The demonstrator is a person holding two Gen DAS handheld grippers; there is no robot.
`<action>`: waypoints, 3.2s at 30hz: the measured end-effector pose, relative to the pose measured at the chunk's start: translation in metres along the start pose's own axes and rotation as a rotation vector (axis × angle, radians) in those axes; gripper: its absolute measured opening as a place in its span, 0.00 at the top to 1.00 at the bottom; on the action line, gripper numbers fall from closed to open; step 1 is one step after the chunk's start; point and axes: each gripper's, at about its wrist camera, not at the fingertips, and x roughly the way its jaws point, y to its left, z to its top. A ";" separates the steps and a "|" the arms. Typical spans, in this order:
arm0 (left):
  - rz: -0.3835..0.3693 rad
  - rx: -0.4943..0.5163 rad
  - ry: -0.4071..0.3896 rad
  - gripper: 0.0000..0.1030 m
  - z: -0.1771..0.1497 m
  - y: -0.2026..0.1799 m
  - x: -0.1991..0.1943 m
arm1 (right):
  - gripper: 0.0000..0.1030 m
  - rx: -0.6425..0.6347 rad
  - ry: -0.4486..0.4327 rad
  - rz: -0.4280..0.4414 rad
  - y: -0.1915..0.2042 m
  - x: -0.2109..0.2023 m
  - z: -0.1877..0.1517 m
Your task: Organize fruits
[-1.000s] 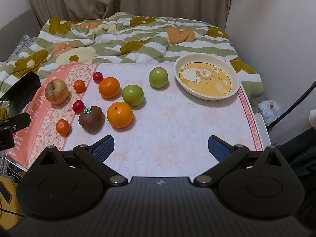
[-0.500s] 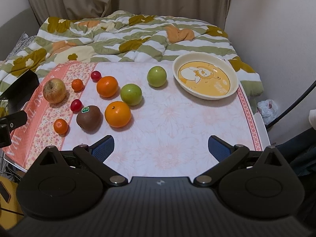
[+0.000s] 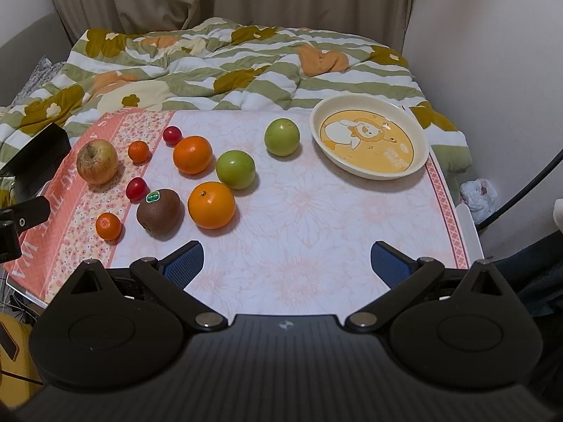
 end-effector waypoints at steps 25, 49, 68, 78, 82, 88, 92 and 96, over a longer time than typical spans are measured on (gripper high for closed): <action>0.002 -0.002 0.001 0.00 0.000 0.003 0.004 | 0.00 0.003 -0.001 0.001 0.001 0.001 0.003; -0.019 0.058 -0.007 0.00 -0.002 0.033 0.021 | 0.00 0.061 -0.040 0.077 0.015 0.009 0.016; -0.207 0.301 0.097 0.14 -0.042 0.030 0.126 | 0.00 0.078 -0.020 0.048 0.041 0.098 -0.017; -0.215 0.351 0.119 0.35 -0.049 0.015 0.146 | 0.00 0.043 0.008 0.071 0.058 0.129 -0.013; -0.192 0.363 0.114 0.53 -0.050 0.011 0.150 | 0.00 0.010 0.001 0.070 0.063 0.137 -0.006; -0.195 0.331 0.120 0.59 -0.047 0.013 0.153 | 0.07 -0.022 0.004 0.095 0.068 0.147 0.002; -0.199 0.323 0.123 0.59 -0.046 0.013 0.154 | 0.09 -0.042 -0.001 0.102 0.071 0.152 0.007; -0.185 0.308 0.127 0.59 -0.045 0.015 0.155 | 0.18 -0.057 0.010 0.117 0.074 0.159 0.010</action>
